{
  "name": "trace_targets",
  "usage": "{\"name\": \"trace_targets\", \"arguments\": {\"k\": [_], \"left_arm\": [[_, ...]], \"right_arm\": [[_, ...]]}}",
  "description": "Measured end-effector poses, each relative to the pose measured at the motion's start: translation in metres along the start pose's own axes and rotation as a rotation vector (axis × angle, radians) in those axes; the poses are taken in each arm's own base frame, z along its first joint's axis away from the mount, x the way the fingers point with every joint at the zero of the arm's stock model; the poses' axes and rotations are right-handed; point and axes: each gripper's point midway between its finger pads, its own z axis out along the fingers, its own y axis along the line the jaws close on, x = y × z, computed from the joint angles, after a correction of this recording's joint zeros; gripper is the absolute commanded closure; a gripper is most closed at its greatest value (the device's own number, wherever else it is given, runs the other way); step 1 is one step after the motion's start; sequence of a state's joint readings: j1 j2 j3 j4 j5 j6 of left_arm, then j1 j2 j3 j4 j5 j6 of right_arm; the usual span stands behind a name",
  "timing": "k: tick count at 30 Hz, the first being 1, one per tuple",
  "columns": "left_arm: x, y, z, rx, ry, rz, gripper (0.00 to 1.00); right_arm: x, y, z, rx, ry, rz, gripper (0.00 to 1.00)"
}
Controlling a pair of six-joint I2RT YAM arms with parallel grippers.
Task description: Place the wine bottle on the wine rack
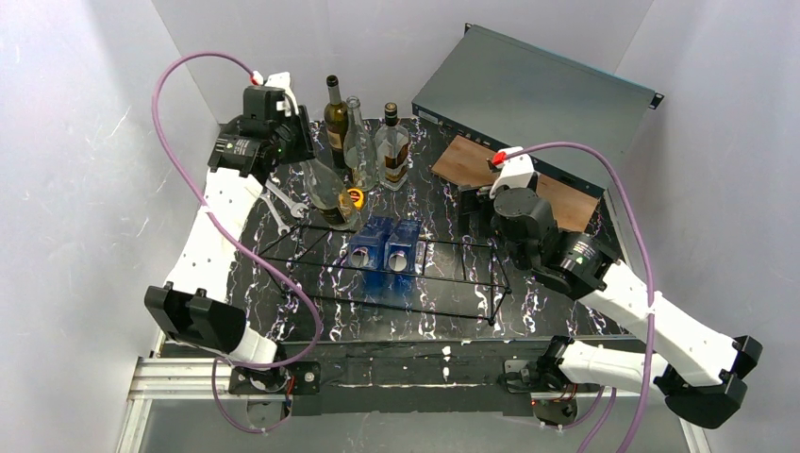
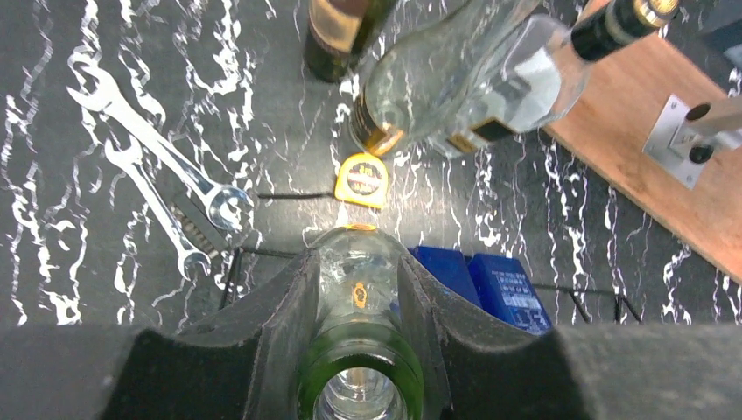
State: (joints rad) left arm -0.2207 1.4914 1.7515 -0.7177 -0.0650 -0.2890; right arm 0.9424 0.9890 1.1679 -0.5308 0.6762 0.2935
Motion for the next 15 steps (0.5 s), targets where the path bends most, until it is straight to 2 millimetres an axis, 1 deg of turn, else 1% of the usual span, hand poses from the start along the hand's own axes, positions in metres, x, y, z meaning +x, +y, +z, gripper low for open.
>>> {"name": "trace_targets", "arguments": {"k": [4,6,10,15], "left_arm": [[0.022,0.0,0.014,0.011,0.053,-0.007,1.0],[0.027,0.0,0.017,0.011,0.065,-0.005,1.0],[0.028,0.0,0.02,0.014,0.059,-0.007,1.0],[0.031,-0.001,0.028,0.017,0.044,-0.022,1.0]], "right_arm": [[0.001,0.0,-0.001,-0.002,-0.01,0.033,0.0],[0.006,-0.002,-0.002,-0.002,-0.01,0.051,0.0],[0.014,-0.005,-0.005,0.0,-0.011,0.084,0.0],[0.016,-0.007,-0.007,0.0,-0.016,0.114,0.0]]}}
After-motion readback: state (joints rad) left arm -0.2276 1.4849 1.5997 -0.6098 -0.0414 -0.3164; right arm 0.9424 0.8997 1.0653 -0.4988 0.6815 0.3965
